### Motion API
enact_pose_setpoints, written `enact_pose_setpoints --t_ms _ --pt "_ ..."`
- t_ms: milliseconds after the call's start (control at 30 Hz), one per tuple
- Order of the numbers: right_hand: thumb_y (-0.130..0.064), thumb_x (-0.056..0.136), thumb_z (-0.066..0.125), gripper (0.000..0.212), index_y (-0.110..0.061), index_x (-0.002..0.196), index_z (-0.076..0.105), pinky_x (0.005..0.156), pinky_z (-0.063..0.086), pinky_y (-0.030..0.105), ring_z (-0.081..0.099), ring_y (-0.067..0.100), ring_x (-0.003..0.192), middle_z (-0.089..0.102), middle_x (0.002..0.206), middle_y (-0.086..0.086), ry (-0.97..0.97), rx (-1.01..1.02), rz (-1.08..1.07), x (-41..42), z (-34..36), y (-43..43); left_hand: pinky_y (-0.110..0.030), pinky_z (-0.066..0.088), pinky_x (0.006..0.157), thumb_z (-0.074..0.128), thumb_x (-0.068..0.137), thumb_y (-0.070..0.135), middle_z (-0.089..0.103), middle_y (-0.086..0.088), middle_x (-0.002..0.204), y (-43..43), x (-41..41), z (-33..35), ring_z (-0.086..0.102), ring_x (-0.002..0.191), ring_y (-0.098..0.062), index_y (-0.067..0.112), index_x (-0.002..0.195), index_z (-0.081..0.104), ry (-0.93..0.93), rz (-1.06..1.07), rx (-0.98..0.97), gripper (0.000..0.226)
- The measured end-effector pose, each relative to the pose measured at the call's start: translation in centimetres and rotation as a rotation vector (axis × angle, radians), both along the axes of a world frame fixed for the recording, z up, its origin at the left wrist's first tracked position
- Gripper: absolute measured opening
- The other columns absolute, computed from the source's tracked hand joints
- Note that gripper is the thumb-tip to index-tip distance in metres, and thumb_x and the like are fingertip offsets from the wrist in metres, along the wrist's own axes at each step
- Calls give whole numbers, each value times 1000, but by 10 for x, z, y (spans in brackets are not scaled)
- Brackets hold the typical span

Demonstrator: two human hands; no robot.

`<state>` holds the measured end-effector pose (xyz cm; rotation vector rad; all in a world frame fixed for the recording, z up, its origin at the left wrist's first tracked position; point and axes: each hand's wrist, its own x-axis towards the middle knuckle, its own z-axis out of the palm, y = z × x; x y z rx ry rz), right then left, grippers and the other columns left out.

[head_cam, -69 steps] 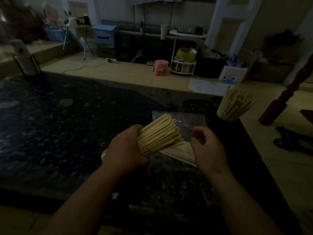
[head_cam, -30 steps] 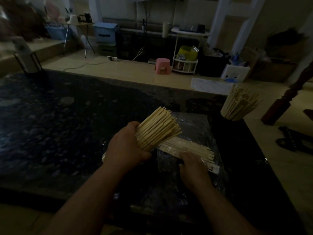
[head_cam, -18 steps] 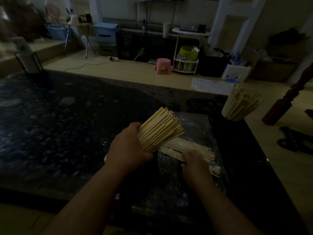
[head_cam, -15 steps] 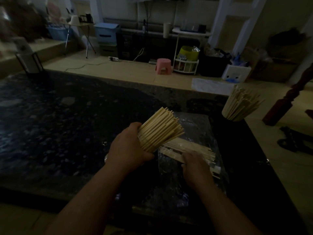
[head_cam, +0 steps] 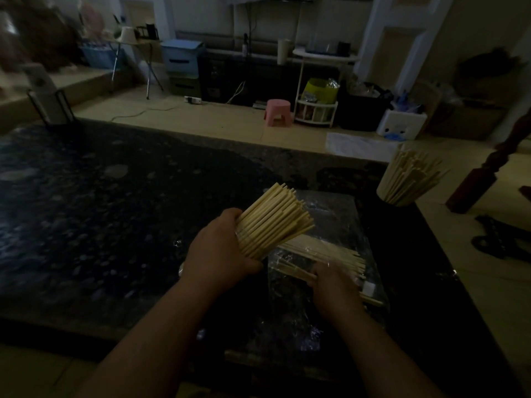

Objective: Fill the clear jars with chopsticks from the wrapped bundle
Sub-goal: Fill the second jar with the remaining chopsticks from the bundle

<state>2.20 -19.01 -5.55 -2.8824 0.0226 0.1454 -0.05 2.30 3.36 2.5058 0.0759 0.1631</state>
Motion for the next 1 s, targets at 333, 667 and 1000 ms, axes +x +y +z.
enact_pose_setpoints --t_ms 333,667,1000 --pt "-18 92 50 19 -23 102 65 83 48 34 59 25 100 61 109 4 -10 -18 91 0 10 -2 -26 40 79 88 55 35 53 6 119 0 0 0 46 95 -7 29 133 40 0 3 -13 92" --pt "-28 99 41 22 -21 115 55 79 44 32 60 29 102 63 114 9 -78 -17 126 -21 33 5 -28 43 81 88 55 33 55 6 117 -2 -2 4 53 101 -12 28 132 42 -17 2 -31 90" --pt "-45 86 47 30 -24 102 62 74 44 31 61 27 99 65 107 5 -43 -208 241 -43 89 -4 -35 46 87 91 54 32 56 -2 123 7 -1 5 54 108 -18 22 137 43 19 113 -41 96"
